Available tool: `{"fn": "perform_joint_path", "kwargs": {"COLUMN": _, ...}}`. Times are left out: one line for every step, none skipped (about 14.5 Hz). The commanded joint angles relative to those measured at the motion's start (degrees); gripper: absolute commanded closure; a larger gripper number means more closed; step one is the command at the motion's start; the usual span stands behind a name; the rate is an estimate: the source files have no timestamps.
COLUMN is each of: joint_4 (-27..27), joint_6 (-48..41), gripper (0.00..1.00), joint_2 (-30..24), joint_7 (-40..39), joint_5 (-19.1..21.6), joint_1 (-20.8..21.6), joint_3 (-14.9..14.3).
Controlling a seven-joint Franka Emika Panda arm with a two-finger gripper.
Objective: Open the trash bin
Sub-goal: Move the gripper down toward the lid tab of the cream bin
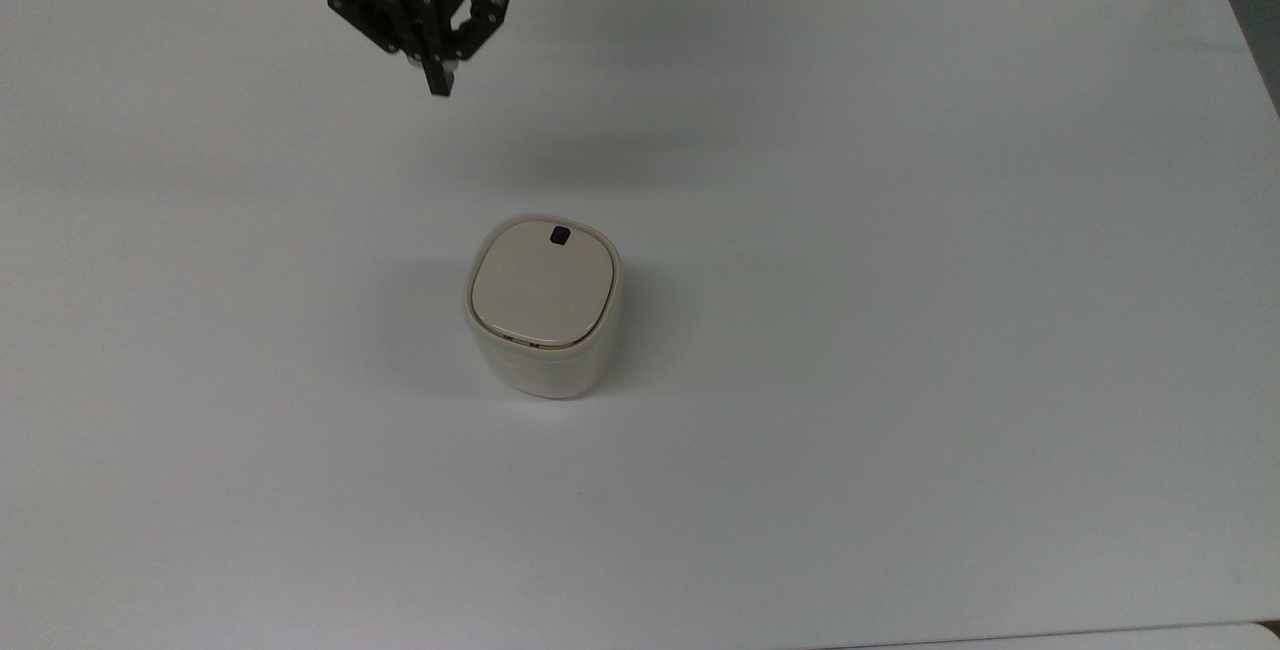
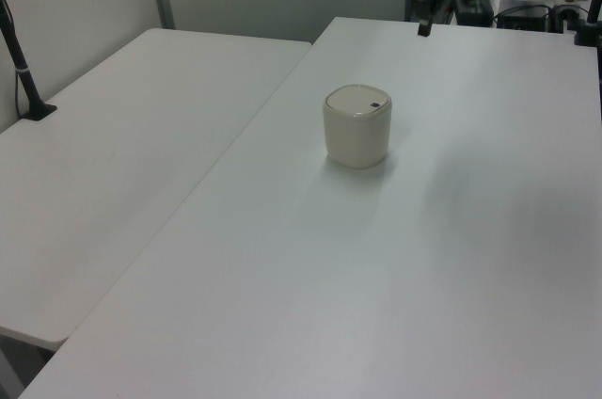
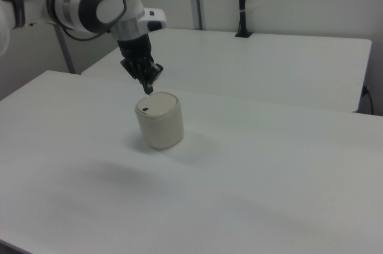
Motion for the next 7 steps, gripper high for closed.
{"fn": "perform_joint_path", "kwargs": {"joint_4": -0.49, "joint_6": 6.96, "gripper": 1.00, "joint_2": 3.72, "joint_7": -0.88, "joint_5": 2.15, "joint_1": 2.24, "joint_3": -0.34}}
{"fn": "perform_joint_path", "kwargs": {"joint_4": -0.40, "joint_6": 9.15, "gripper": 1.00, "joint_2": 5.30, "joint_7": -0.52, "joint_5": 2.24, "joint_1": 2.86, "joint_3": -0.34}}
{"fn": "perform_joint_path", "kwargs": {"joint_4": -0.40, "joint_6": 10.65, "gripper": 1.00, "joint_2": 6.53, "joint_7": -0.35, "joint_5": 2.24, "joint_1": 3.30, "joint_3": -0.34}}
{"fn": "perform_joint_path", "kwargs": {"joint_4": -0.40, "joint_6": 11.88, "gripper": 1.00, "joint_2": 7.50, "joint_7": -0.26, "joint_5": 2.24, "joint_1": 3.74, "joint_3": -0.34}}
{"fn": "perform_joint_path", "kwargs": {"joint_4": -0.40, "joint_6": 12.85, "gripper": 1.00, "joint_2": 8.38, "joint_7": -0.08, "joint_5": 2.32, "joint_1": 4.09, "joint_3": -0.25}}
{"fn": "perform_joint_path", "kwargs": {"joint_4": -0.40, "joint_6": 13.82, "gripper": 1.00, "joint_2": 9.35, "joint_7": 0.70, "joint_5": 2.32, "joint_1": 4.09, "joint_3": -0.17}}
{"fn": "perform_joint_path", "kwargs": {"joint_4": -0.32, "joint_6": 14.87, "gripper": 1.00, "joint_2": 10.31, "joint_7": 1.67, "joint_5": 2.32, "joint_1": 4.18, "joint_3": 0.01}}
